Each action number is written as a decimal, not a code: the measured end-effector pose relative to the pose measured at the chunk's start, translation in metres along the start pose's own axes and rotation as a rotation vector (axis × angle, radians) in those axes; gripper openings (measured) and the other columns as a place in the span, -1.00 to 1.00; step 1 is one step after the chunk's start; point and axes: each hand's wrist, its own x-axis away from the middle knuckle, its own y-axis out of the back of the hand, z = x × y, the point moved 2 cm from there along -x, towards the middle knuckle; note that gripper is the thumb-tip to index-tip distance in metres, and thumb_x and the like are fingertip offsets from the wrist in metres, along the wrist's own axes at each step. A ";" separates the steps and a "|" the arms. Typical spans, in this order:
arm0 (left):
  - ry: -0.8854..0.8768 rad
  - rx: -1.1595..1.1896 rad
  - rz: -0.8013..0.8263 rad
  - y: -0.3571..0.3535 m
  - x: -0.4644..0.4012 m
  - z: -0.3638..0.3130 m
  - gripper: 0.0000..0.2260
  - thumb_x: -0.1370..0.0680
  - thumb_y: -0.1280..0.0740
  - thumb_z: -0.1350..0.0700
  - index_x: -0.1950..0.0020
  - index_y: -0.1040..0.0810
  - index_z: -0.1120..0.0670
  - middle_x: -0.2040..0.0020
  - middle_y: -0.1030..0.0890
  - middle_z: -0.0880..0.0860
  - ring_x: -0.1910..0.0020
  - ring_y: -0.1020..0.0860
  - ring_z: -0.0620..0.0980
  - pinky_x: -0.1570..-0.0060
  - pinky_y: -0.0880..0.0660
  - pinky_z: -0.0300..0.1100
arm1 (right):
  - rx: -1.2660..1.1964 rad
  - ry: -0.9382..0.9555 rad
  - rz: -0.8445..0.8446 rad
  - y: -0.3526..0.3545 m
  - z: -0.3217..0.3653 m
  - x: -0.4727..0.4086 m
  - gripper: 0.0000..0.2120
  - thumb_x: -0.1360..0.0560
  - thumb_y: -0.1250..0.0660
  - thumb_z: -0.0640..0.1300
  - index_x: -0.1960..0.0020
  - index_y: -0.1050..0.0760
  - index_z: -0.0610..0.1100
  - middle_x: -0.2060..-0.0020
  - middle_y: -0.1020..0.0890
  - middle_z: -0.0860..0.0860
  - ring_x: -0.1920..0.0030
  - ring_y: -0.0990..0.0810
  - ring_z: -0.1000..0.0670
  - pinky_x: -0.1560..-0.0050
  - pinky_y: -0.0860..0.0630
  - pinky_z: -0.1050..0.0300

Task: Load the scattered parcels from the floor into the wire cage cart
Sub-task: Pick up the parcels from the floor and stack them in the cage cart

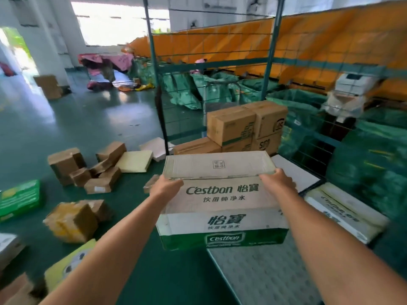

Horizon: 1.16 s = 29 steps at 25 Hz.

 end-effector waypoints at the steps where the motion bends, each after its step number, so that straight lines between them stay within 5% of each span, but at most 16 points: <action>1: -0.019 0.009 0.030 -0.009 -0.026 -0.009 -0.65 -0.37 -0.40 -0.03 -0.15 -0.55 -0.06 0.01 -0.66 0.04 0.02 -0.62 0.09 -0.12 -0.55 0.00 | -0.007 -0.051 -0.012 -0.003 0.001 -0.010 -0.50 -0.45 -0.23 0.09 -0.35 -0.36 -0.06 -0.21 -0.50 -0.17 -0.22 -0.46 -0.23 -0.15 -0.45 -0.04; 8: -0.152 -0.103 0.298 -0.088 -0.146 -0.098 -0.76 -0.49 -0.38 0.02 -0.11 -0.45 -0.04 0.09 -0.65 0.04 0.12 -0.65 0.05 0.03 -0.62 -0.02 | -0.045 -0.345 -0.185 0.003 -0.007 -0.076 -0.47 -0.44 -0.23 0.10 -0.38 -0.33 -0.01 -0.25 -0.46 -0.15 -0.24 -0.42 -0.21 -0.23 -0.43 -0.10; 12: -0.207 -0.169 0.423 -0.160 -0.175 -0.148 -0.66 -0.47 -0.38 0.00 -0.21 -0.41 0.01 0.02 -0.62 0.06 0.06 -0.63 0.09 -0.03 -0.60 0.02 | -0.080 -0.481 -0.254 0.019 -0.044 -0.107 -0.54 -0.44 -0.23 0.07 -0.31 -0.37 -0.02 -0.22 -0.47 -0.15 -0.21 -0.44 -0.20 -0.21 -0.42 -0.08; 16: -0.294 -0.270 0.537 -0.250 -0.187 -0.195 -0.55 -0.51 -0.36 0.02 -0.37 -0.36 0.03 -0.03 -0.51 0.06 -0.02 -0.57 0.11 -0.09 -0.55 -0.04 | -0.082 -0.594 -0.307 0.047 -0.089 -0.149 -0.61 -0.46 -0.22 0.06 -0.24 -0.41 -0.04 -0.13 -0.52 -0.12 -0.10 -0.49 -0.17 -0.10 -0.47 -0.01; 29: -0.441 -0.375 0.762 -0.488 -0.192 -0.341 -0.56 -0.52 -0.34 0.07 -0.38 -0.37 0.03 -0.07 -0.43 0.07 -0.06 -0.52 0.13 -0.06 -0.50 -0.07 | -0.056 -0.740 -0.461 0.173 -0.205 -0.296 -0.56 -0.50 -0.22 0.02 -0.36 -0.36 0.00 -0.27 -0.40 -0.19 -0.25 -0.38 -0.21 -0.26 -0.37 -0.06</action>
